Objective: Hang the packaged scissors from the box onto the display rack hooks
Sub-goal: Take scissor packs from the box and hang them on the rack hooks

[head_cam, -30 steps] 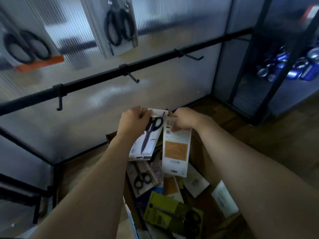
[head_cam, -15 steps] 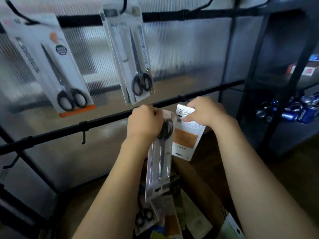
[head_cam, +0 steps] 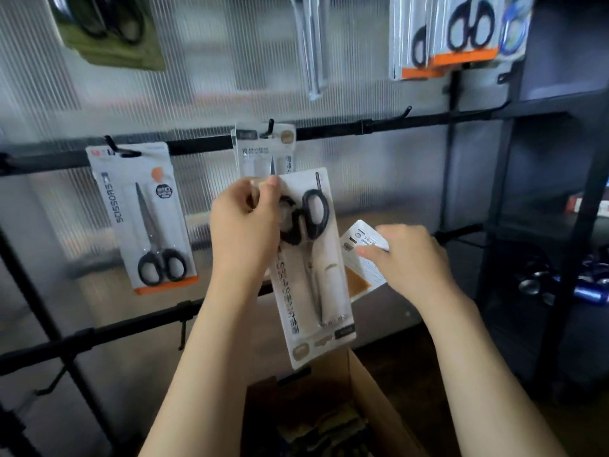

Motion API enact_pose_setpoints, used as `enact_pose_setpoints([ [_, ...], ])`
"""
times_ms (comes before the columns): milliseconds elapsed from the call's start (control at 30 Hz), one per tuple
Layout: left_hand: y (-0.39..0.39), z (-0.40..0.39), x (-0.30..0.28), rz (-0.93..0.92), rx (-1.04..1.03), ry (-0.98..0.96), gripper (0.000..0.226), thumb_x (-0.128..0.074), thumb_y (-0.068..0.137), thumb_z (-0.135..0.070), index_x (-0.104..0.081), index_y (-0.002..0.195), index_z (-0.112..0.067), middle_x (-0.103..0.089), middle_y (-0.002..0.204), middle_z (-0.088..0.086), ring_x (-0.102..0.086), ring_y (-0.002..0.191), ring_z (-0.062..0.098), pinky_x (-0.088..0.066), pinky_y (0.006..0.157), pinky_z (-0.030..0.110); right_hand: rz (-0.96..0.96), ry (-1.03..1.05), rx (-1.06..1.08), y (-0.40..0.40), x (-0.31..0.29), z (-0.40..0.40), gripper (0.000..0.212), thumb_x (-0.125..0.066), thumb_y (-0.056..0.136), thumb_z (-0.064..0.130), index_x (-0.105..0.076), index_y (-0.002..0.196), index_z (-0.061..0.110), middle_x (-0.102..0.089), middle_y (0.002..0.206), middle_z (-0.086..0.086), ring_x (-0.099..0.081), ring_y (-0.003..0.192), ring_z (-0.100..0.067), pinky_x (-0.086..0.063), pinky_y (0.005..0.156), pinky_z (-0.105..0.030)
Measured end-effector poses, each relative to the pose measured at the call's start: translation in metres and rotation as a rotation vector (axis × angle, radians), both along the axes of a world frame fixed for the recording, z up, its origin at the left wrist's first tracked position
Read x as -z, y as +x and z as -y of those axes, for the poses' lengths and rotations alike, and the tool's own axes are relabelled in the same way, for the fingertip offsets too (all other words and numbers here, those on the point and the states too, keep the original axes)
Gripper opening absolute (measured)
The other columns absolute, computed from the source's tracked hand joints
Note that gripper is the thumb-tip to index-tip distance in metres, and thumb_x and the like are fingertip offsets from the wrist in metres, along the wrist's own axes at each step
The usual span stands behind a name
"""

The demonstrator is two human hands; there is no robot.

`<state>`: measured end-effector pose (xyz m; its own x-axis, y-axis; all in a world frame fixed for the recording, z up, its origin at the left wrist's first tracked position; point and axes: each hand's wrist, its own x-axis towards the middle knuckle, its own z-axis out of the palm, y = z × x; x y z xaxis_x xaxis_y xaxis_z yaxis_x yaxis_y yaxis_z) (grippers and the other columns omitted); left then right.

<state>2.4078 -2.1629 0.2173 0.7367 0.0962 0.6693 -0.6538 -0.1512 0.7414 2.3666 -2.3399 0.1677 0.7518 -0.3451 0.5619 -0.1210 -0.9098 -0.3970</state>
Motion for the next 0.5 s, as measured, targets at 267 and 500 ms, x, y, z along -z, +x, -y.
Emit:
enact_pose_setpoints([
  [267, 0.002, -0.022, -0.011, -0.028, 0.030, -0.077, 0.037, -0.059, 0.092, -0.024, -0.053, 0.059, -0.008, -0.045, 0.054, 0.001, -0.035, 0.046, 0.009, -0.029, 0.041, 0.018, 0.062, -0.017, -0.021, 0.015, 0.004, -0.014, 0.037, -0.058, 0.088, 0.045, -0.039, 0.065, 0.022, -0.062, 0.088, -0.002, -0.056, 0.084, -0.029, -0.031, 0.060, -0.029],
  [500, 0.003, -0.028, -0.022, -0.083, 0.081, -0.104, 0.039, -0.059, 0.092, -0.022, -0.045, 0.055, -0.017, -0.042, 0.041, -0.012, -0.037, 0.039, 0.004, -0.033, 0.042, 0.015, 0.087, -0.024, -0.011, 0.011, 0.003, -0.013, 0.023, -0.057, 0.089, 0.041, -0.051, 0.076, 0.023, -0.052, 0.085, 0.005, -0.055, 0.086, -0.028, -0.028, 0.060, -0.029],
])
